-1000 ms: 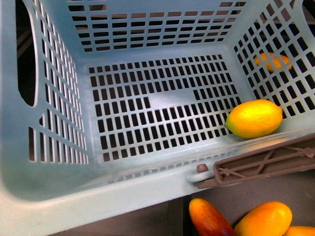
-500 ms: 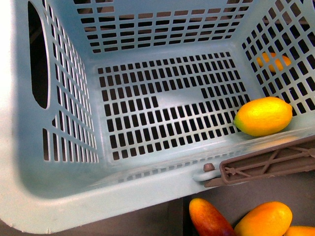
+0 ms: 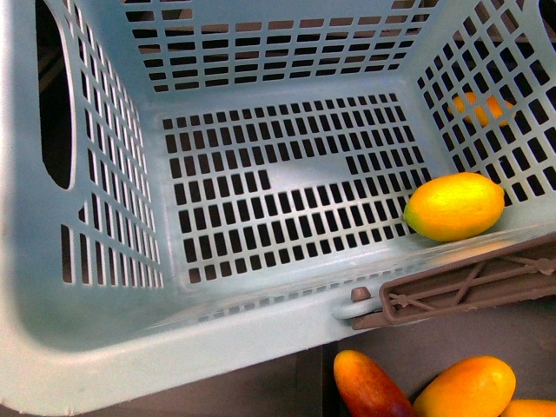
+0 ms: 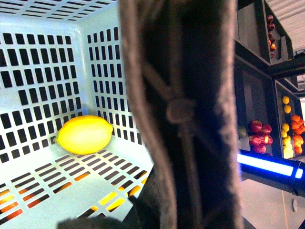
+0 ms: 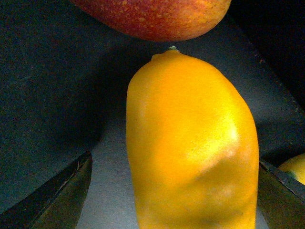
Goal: Pick lemon and mango into basket
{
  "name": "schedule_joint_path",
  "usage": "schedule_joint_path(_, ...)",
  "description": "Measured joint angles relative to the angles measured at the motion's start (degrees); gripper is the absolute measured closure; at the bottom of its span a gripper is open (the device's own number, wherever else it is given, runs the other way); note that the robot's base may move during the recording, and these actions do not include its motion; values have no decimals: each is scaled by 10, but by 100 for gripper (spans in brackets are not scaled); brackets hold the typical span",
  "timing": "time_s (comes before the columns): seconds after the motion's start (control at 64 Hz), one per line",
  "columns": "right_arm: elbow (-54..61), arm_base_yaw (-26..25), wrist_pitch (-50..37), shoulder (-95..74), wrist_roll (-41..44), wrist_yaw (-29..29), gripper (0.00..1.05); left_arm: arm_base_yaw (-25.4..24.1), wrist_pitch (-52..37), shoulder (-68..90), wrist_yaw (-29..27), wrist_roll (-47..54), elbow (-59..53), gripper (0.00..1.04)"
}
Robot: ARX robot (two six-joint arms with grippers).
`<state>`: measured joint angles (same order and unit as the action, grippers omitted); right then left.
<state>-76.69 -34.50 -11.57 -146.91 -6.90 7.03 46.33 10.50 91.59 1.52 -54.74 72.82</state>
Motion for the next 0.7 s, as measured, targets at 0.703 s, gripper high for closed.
schedule_joint_path(0.703, 240, -5, 19, 350, 115, -274, 46, 0, 0, 0, 0, 0, 0, 100)
